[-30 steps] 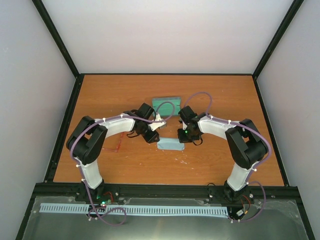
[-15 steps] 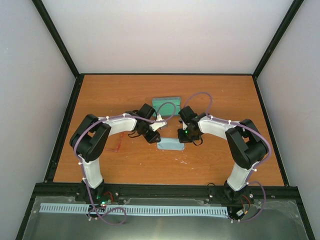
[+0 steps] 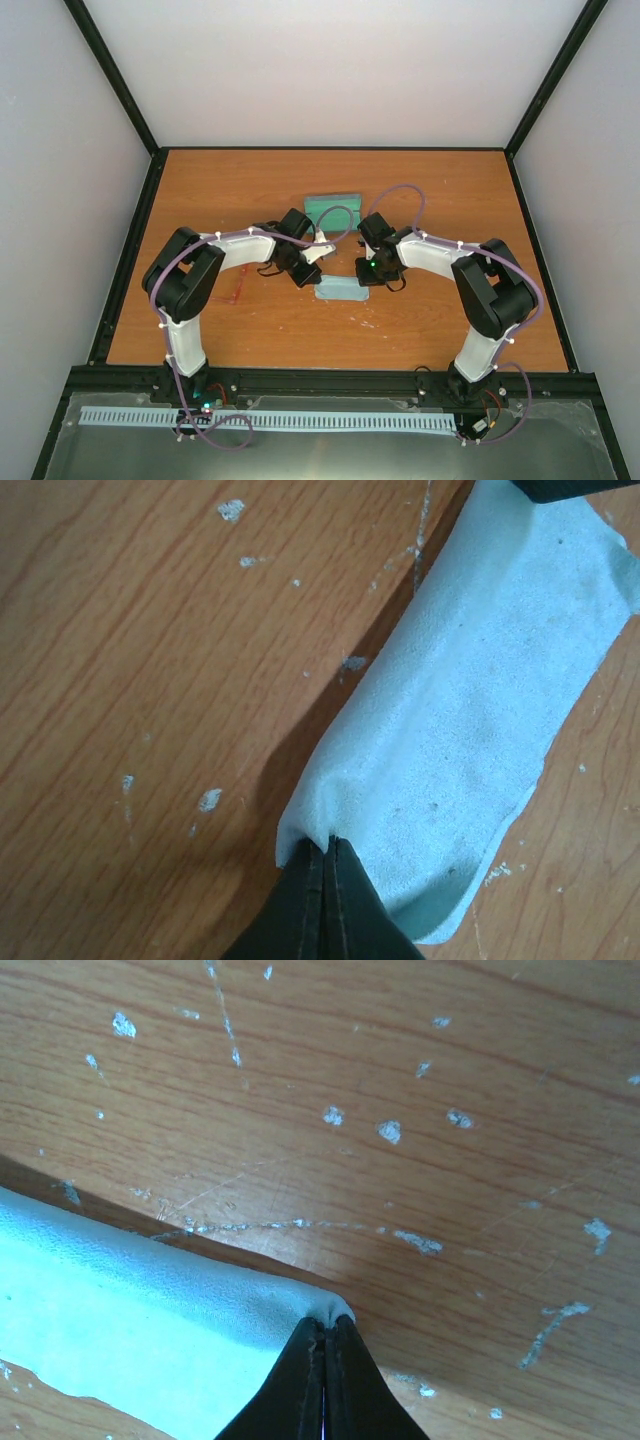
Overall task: Organize the sunglasses
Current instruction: Pick up the glasses cleaning cloth from the center of the board.
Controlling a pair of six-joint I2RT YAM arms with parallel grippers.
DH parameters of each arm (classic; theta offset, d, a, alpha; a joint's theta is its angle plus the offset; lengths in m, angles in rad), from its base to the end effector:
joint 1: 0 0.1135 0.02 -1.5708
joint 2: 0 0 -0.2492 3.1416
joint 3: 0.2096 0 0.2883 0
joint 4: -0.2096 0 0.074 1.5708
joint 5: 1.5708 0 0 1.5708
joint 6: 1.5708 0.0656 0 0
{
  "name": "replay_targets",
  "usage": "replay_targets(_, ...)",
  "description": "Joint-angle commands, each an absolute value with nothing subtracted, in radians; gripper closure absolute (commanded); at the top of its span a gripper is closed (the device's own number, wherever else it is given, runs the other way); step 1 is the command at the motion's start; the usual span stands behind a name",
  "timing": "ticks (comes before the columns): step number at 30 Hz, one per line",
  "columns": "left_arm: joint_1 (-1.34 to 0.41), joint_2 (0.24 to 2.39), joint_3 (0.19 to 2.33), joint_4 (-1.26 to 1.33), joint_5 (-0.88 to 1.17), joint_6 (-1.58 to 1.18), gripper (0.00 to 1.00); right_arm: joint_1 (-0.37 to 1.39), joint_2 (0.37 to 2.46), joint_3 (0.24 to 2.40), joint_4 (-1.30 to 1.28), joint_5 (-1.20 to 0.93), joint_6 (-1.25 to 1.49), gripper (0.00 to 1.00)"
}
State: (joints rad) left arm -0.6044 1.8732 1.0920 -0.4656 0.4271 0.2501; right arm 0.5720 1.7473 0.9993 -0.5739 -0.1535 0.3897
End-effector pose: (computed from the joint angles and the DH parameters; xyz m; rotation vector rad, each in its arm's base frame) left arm 0.2966 -0.2379 0.0687 1.2600 2.5261 -0.6835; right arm 0.2850 0.1954 0.0764 -0.2986 2.9538 0.3742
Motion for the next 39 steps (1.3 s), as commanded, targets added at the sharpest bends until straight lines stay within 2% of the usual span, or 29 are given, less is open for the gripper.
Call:
replay_targets(1, -0.611, 1.876, 1.126, -0.476, 0.437, 0.257, 1.00, 0.581, 1.752, 0.976, -0.592, -0.151, 0.401, 0.97)
replay_targets(24, -0.566, 1.868, 1.185, -0.453, 0.313, 0.295, 0.99, 0.580, 1.783, 1.169, -0.598, -0.060, 0.359, 0.97)
replay_targets(39, -0.441, 1.931, 1.328, -0.472, 0.314, 0.312, 0.99, 0.565, 1.851, 1.294, -0.599, 0.033, 0.342, 0.97)
